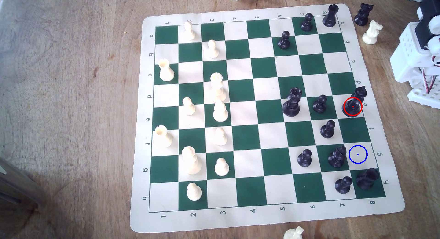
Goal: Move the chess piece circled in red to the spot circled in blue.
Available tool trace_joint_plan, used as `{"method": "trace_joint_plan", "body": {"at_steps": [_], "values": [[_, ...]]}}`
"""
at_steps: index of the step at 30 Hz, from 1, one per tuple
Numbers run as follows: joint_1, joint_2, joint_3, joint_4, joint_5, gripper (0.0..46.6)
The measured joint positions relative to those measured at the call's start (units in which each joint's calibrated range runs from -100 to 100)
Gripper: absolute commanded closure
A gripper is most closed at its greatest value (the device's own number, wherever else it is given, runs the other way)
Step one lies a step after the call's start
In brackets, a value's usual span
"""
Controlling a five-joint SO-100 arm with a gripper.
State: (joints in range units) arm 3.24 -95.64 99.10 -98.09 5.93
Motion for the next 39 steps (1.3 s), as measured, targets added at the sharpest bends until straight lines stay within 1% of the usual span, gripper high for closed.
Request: {"method": "trace_joint_plan", "body": {"at_steps": [18, 20, 24, 25, 27, 29, 30, 34, 35, 37, 38, 39], "values": [[0.0, 0.0, 0.0, 0.0, 0.0, 46.4], [0.0, 0.0, 0.0, 0.0, 0.0, 43.4], [0.0, 0.0, 0.0, 1.0, -0.8, 42.6], [0.0, 0.0, 0.0, 3.6, -1.0, 46.4], [-0.1, 0.0, 0.0, 12.7, -1.2, 46.4], [-1.3, 0.0, 0.0, 19.2, -0.1, 46.4], [-2.1, 0.0, 0.0, 29.4, 1.1, 46.4], [-2.7, 0.0, 0.0, 51.7, 1.5, 46.5], [-2.7, 0.0, -2.3, 64.3, 1.0, 46.5], [-1.3, 0.0, -4.3, 76.1, 0.3, 46.5], [0.0, 0.6, -6.8, 83.5, -1.0, 46.5], [1.8, 3.1, -13.6, 95.7, -3.5, 46.5]]}}
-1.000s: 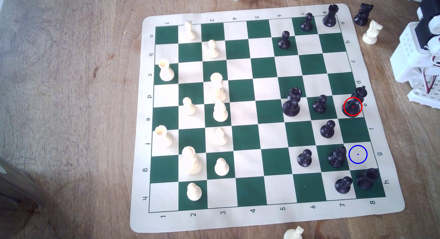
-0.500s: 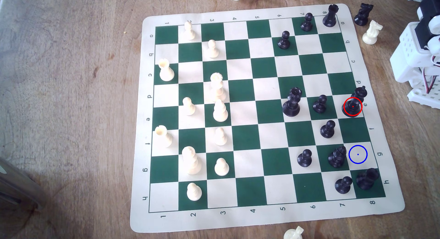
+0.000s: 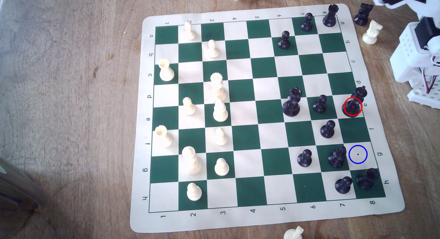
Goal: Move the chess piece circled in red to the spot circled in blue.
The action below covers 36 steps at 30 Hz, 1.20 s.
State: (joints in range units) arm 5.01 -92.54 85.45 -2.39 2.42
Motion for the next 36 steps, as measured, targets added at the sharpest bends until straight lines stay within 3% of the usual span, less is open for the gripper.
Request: {"method": "trace_joint_plan", "body": {"at_steps": [4, 8, 13, 16, 18, 22, 28, 31, 36], "values": [[-1.7, 7.1, -19.9, 35.0, -4.0, 46.4], [-2.8, 12.9, -30.8, 55.5, -4.9, 46.4], [-8.8, 22.7, -42.3, 78.4, -6.0, 44.5], [-11.4, 26.1, -42.8, 84.5, -6.0, 44.4], [-16.2, 30.6, -43.5, 88.9, -6.1, 43.6], [-21.1, 41.1, -48.5, 94.1, -9.4, 42.6], [-18.0, 54.0, -54.0, 96.3, -12.1, 41.8], [-17.0, 56.3, -54.2, 97.0, -14.7, 41.4], [-16.2, 55.6, -54.2, 98.6, -16.5, 33.9]]}}
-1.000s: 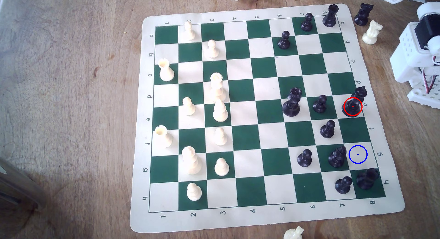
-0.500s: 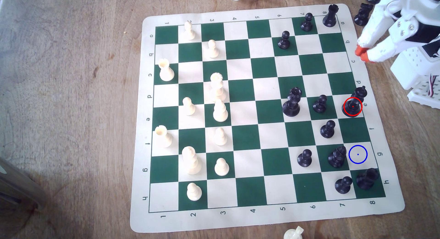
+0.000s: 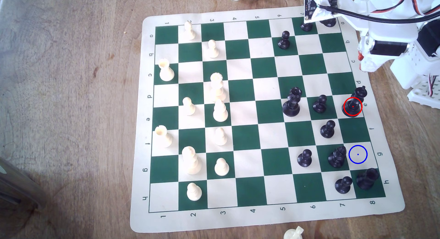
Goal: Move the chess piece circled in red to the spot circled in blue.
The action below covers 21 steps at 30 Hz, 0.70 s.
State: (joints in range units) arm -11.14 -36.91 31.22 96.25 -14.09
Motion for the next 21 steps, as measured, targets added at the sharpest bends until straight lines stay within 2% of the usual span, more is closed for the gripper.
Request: {"method": "trace_joint_plan", "body": {"at_steps": [3, 12, 21], "values": [[0.0, -1.8, 1.3, 0.0, -0.9, 32.0], [-3.5, -5.6, 12.2, -4.2, -3.4, 32.4], [-5.3, -3.9, 17.7, -12.4, -4.0, 32.9]]}}
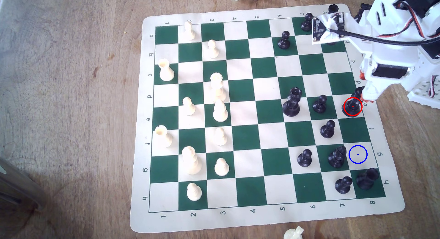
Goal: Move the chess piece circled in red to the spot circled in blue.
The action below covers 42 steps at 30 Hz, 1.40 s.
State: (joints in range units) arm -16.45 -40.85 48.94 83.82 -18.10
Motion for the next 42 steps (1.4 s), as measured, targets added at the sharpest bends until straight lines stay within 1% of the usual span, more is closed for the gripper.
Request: {"method": "trace_joint_plan", "body": {"at_steps": [9, 14, 20, 25, 26, 29, 30, 32, 34, 42], "values": [[0.1, 2.5, 4.7, -4.8, 0.0, 33.7], [0.1, 2.5, 4.7, -4.8, 0.0, 34.4], [0.1, 2.5, 5.8, -5.8, 0.0, 33.9], [1.3, 2.5, 6.0, -6.3, 0.0, 34.2], [1.3, 2.5, 6.0, -6.5, 0.0, 35.4], [1.3, 2.7, 6.0, -6.7, 0.0, 36.8], [1.3, 2.9, 6.0, -6.7, 0.0, 38.9], [1.3, 3.7, 6.0, -6.7, 0.4, 41.4], [1.2, 4.0, 6.2, -6.7, 0.7, 46.4], [1.3, 4.2, 6.3, -5.6, 1.4, 46.4]]}}
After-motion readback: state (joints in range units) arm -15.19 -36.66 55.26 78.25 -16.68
